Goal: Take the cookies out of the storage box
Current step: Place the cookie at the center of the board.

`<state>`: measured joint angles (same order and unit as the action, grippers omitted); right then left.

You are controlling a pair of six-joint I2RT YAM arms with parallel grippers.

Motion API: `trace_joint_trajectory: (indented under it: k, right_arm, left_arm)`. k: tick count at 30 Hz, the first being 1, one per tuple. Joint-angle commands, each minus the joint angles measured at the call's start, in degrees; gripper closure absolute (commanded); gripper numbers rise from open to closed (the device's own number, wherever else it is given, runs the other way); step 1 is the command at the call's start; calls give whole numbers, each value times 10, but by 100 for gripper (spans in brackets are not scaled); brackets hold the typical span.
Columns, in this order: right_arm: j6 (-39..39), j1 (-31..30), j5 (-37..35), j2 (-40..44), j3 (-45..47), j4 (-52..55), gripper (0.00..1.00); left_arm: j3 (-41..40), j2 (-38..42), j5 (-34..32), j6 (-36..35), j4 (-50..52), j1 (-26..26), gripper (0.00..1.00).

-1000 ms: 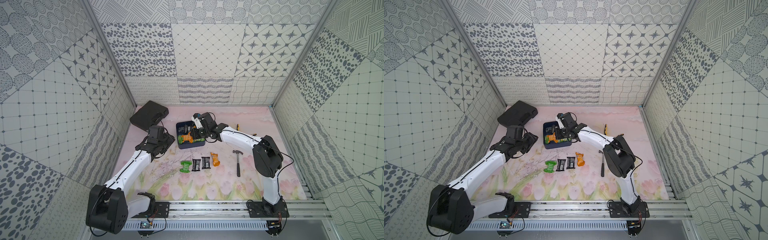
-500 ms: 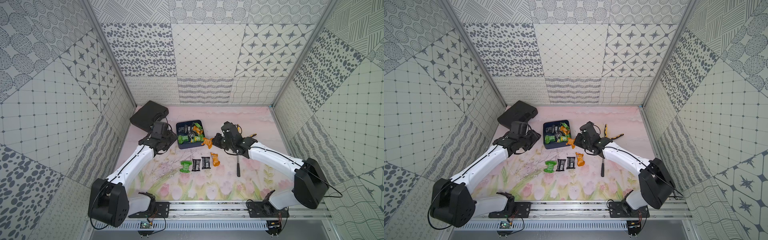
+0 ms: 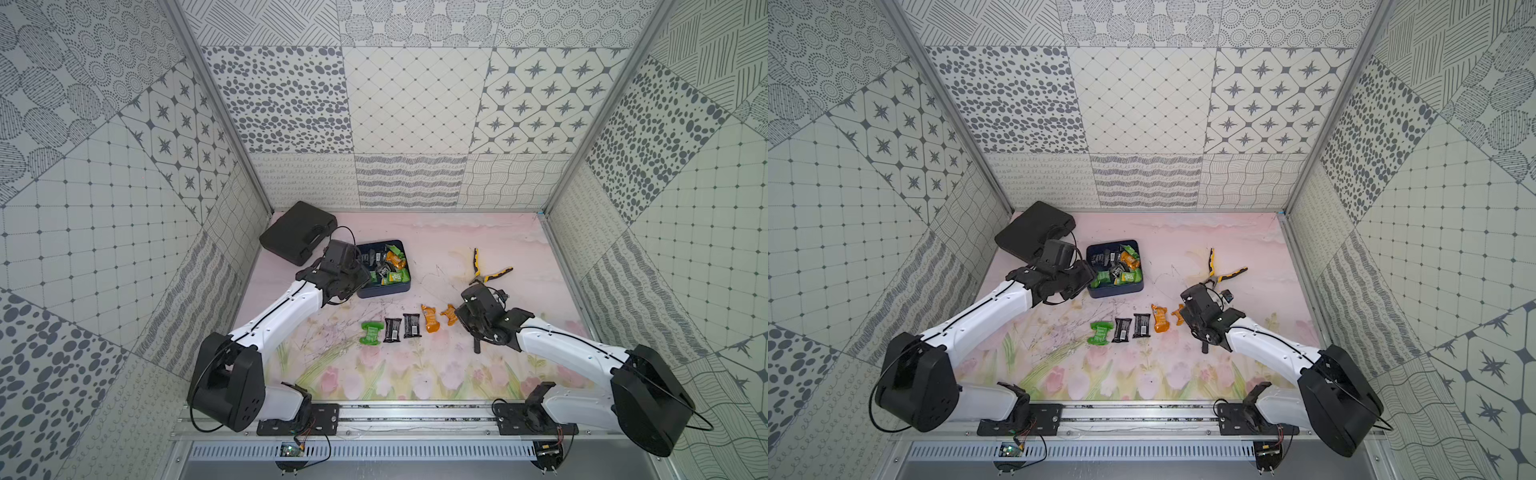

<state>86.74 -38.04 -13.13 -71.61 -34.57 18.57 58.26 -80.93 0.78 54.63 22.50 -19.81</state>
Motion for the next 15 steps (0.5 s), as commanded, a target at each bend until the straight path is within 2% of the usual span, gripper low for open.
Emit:
trace_joint_trajectory:
  k: [1,2,5,10,12,15]
  right_arm:
    - [54,0,-21,0,14,-27,100]
    - [55,-1,-18,-2,16,-26,100]
    - [54,0,-10,-4,11,4,75]
    - [33,0,-33,16,-19,66,63]
    - [7,2,-43,20,-42,93,60]
    - [-52,6,-51,16,-84,116,48]
  left_arm:
    - [15,-17,1,-11,9,-9,42]
    - [19,-21,1,-11,11,-11,41]
    - [30,-34,1,-12,18,-17,41]
    - [67,-69,-1,-31,44,-31,41]
    - [90,-89,-3,-43,63,-38,41]
    - [127,-122,-4,-63,92,-42,41]
